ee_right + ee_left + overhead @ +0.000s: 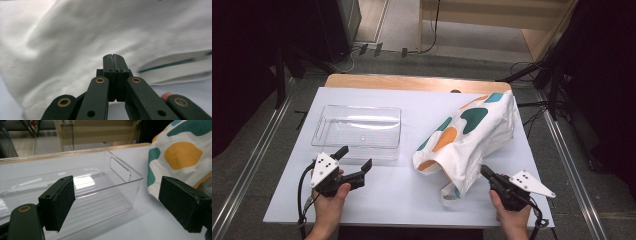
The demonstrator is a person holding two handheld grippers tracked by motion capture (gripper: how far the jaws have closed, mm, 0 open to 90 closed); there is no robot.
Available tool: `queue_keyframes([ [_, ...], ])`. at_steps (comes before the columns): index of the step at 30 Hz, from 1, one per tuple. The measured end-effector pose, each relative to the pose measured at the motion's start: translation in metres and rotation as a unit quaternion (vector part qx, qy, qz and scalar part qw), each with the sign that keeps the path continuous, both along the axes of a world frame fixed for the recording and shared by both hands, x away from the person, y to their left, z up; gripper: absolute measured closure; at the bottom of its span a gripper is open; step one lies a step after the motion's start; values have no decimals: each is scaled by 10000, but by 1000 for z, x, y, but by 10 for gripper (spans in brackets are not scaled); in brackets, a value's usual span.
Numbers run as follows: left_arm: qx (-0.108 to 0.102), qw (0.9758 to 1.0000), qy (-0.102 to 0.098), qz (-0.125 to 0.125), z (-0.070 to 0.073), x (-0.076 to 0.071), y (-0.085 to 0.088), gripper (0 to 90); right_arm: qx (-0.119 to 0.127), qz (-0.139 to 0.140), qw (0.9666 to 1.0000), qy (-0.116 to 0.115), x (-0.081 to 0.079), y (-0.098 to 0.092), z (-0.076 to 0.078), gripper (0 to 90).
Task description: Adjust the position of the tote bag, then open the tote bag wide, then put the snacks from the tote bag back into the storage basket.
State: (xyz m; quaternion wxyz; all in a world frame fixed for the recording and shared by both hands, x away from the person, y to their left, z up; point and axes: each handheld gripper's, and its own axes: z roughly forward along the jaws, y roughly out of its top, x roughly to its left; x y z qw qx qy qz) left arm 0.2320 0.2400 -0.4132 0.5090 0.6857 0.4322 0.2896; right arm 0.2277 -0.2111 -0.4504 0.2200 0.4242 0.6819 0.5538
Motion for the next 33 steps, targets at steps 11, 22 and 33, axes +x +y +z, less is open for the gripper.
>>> queue_keyframes([
  [11,137,9985,-21,-527,5,7,-44,141,-147,414,9990,91,6,43,-6,900],
  [22,276,9930,-47,-1152,7,11,-110,139,-89,446,9988,170,17,59,-10,900],
  [33,284,9883,-98,-1497,12,5,-149,91,-72,591,9978,280,33,71,-14,900],
])
